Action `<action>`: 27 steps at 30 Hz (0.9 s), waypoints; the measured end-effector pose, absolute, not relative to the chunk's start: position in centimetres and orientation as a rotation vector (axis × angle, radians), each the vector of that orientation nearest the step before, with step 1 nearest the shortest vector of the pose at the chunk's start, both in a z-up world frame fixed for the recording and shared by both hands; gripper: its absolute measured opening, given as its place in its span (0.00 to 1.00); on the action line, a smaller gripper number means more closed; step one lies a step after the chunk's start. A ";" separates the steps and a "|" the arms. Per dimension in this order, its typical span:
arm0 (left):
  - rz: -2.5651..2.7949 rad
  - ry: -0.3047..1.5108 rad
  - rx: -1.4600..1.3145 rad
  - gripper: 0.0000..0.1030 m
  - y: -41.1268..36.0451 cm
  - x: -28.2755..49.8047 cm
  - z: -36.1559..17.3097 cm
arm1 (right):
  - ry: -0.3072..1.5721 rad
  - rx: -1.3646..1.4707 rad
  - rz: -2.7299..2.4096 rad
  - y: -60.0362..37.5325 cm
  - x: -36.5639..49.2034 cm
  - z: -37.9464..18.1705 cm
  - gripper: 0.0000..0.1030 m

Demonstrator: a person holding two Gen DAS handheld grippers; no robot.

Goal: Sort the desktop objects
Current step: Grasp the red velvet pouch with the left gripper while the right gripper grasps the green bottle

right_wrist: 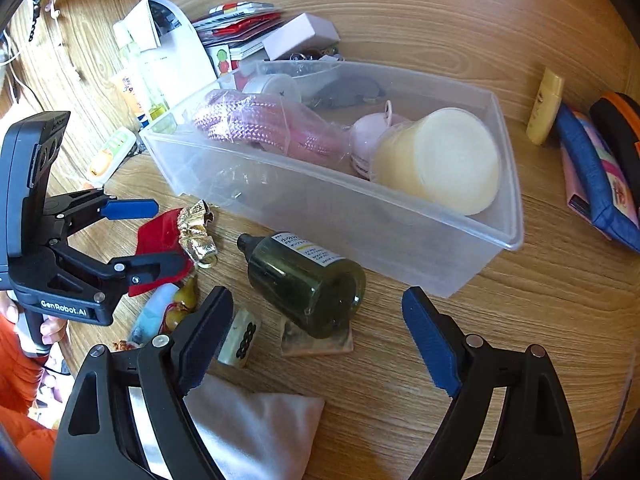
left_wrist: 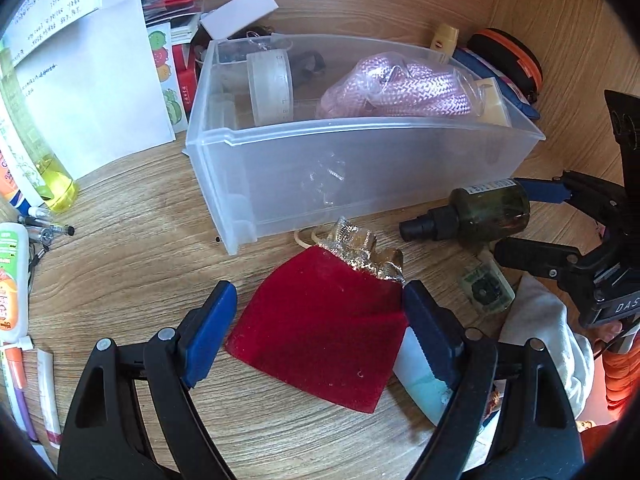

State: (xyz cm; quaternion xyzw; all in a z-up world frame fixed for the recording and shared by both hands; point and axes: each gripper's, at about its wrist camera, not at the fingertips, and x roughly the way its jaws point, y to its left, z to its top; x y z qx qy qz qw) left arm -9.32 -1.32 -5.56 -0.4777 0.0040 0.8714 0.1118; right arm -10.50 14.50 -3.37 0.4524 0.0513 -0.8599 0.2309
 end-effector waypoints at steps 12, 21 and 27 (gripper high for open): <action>2.541 0.082 -1.390 0.89 -0.8 -10.1 -6.7 | 0.083 1.253 -2.318 13.6 -11.9 -5.0 0.82; 2.603 0.153 -1.352 0.62 -0.8 -9.2 -6.6 | 0.075 1.235 -2.307 13.4 -11.3 -4.2 0.59; 2.608 0.106 -1.337 0.30 -1.9 -8.0 -6.1 | 0.085 1.175 -2.301 13.3 -10.2 -3.5 0.59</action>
